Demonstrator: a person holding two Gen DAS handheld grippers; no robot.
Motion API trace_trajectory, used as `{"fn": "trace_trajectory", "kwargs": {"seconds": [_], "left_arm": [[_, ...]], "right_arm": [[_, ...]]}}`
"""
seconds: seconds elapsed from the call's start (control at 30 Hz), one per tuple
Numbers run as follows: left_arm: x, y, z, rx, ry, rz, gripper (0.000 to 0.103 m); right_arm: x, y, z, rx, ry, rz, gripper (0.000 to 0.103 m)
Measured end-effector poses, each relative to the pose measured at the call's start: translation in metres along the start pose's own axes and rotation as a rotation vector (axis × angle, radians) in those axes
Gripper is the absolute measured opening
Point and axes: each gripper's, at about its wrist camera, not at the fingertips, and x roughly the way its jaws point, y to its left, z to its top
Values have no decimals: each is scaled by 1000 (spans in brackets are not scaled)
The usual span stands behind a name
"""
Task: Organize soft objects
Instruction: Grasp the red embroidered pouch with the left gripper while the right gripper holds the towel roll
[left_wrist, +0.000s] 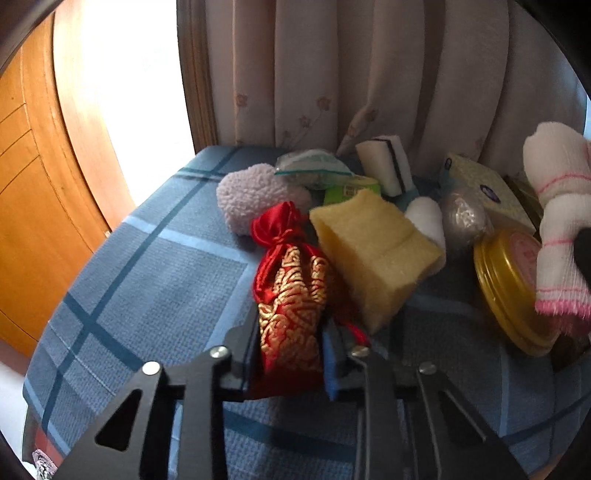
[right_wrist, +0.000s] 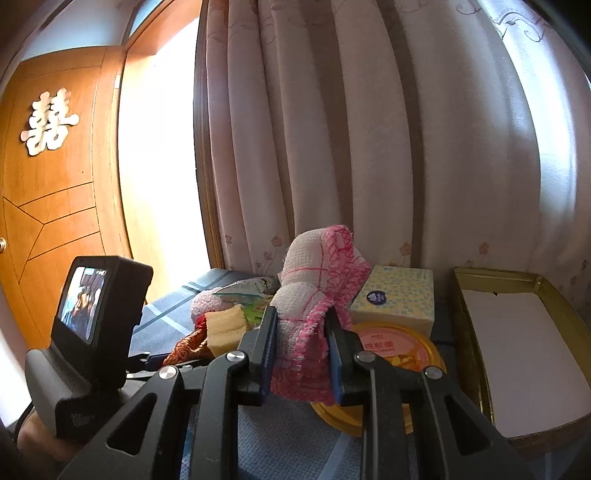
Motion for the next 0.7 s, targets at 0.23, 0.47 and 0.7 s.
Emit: {"fn": "trace_trajectory", "kwargs": {"seconds": [0.23, 0.47, 0.7], "left_arm": [[-43, 7, -10, -29, -162, 12, 25], [-86, 20, -14, -78, -330, -71, 25], [-88, -7, -7, -13, -354, -113, 25]], "right_arm": [[-9, 2, 0, 8, -31, -48, 26], [-29, -17, -2, 79, -69, -94, 26], [-55, -37, -6, 91, -106, -160, 26]]}}
